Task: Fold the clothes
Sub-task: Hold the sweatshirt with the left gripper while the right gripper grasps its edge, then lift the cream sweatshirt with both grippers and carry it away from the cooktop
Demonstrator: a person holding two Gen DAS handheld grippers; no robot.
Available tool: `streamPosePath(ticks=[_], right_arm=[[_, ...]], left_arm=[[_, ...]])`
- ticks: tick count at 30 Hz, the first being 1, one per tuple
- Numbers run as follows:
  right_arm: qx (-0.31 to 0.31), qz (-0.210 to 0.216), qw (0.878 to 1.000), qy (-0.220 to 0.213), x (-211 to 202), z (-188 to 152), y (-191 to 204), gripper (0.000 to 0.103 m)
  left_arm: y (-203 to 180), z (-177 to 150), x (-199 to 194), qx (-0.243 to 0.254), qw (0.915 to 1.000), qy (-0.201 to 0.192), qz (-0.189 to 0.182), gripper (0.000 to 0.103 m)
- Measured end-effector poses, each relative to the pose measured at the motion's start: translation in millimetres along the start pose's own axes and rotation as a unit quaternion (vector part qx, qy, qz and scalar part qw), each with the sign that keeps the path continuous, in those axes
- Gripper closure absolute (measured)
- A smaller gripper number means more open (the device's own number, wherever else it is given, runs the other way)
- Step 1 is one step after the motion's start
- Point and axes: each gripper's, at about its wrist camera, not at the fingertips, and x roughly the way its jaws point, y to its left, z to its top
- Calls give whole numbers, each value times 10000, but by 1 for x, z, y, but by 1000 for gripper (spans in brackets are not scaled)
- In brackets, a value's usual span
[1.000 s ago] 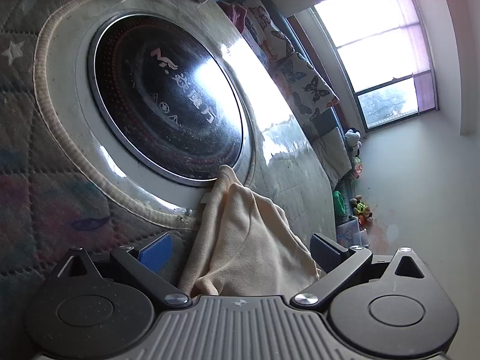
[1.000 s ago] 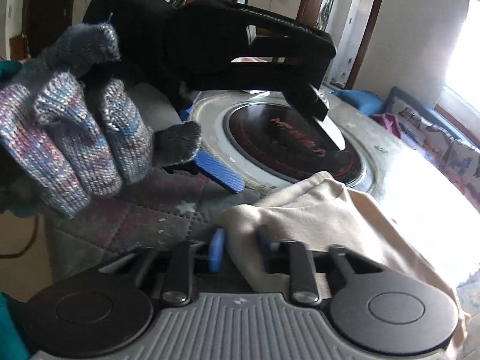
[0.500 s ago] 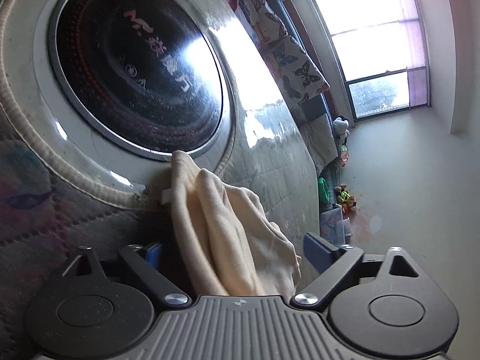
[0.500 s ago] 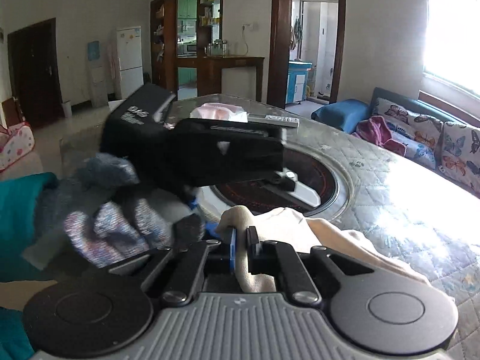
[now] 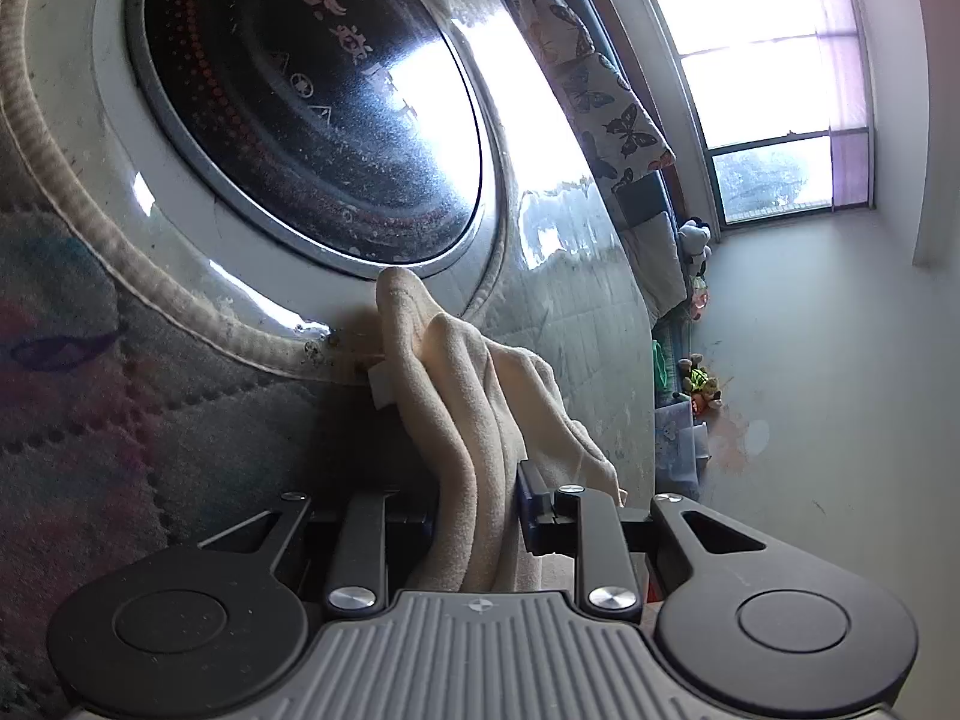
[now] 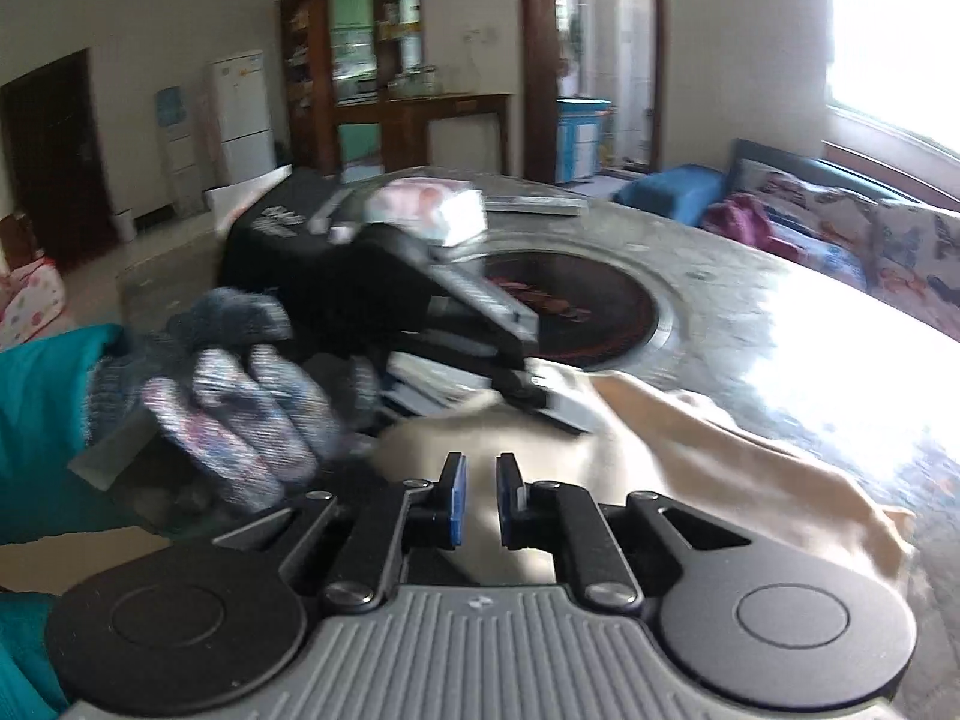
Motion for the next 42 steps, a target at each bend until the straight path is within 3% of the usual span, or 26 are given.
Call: streamPosePath(ticks=[8,15,18,24,31,36,42], right_arm=[[954,-1159,9887,-7,-20,-18,-67,91],[1796,-1689,9691,30,-18,-39,-138,82],[1999,-1759,9639,2,-18,-49,-157,71],[2395,-1610,9575,-28,1,-60,-181,71],[2560,-1556,9539,-196,-3,-64,-181,71],[2642,-1433,9535,-219,-5,-64,-177,89],[2623,-1500,9528,-304,-12,-64,-166,93]], left_arm=[[-12,-4,2,373,9992,-75,123,77],[-17,-3,2,523,9984,-17,220,76],[-23,-3,5,563,9981,-17,246,76],[-26,-3,7,637,9976,15,285,75],[-28,0,9,706,9971,41,285,74],[-29,0,12,742,9968,27,290,74],[-33,-5,15,945,9948,-31,379,76]])
